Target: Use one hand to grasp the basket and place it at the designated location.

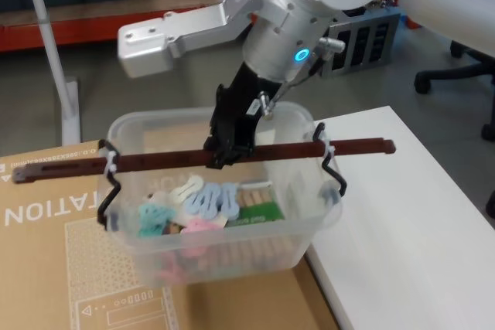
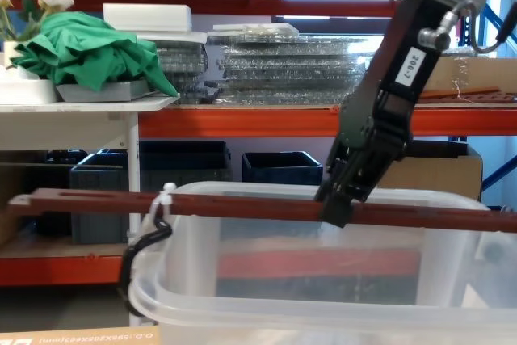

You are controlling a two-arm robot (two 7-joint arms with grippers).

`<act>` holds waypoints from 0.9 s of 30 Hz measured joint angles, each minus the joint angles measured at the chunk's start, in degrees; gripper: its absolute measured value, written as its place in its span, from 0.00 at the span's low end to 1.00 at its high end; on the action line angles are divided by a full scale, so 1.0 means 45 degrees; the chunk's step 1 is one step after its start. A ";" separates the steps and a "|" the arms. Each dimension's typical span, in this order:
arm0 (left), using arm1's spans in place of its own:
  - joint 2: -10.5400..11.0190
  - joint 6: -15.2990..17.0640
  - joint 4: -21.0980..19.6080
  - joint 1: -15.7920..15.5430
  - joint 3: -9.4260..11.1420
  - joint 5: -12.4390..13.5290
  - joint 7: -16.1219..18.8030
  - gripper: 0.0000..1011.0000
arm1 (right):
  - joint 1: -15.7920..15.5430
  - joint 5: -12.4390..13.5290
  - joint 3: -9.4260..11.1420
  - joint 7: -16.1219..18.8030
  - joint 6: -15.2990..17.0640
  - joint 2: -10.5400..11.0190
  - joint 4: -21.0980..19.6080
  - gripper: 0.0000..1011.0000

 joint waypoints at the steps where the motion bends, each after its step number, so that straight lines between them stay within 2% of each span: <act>1: 0.0000 0.0000 0.0000 0.0000 -0.0002 0.0001 -0.0001 0.00 | 0.0014 0.0010 -0.0026 -0.0006 -0.0007 -0.0020 -0.0040 0.23; 13: 0.0000 0.0000 0.0000 0.0000 -0.0011 0.0002 -0.0001 0.00 | 0.0038 0.0011 -0.0442 -0.0227 -0.0079 -0.0144 -0.0678 0.23; 27: 0.0000 0.0000 0.0000 0.0000 0.0000 0.0002 -0.0001 0.00 | -0.0305 -0.0897 -0.0973 -0.1010 0.0631 0.0041 -0.1482 0.23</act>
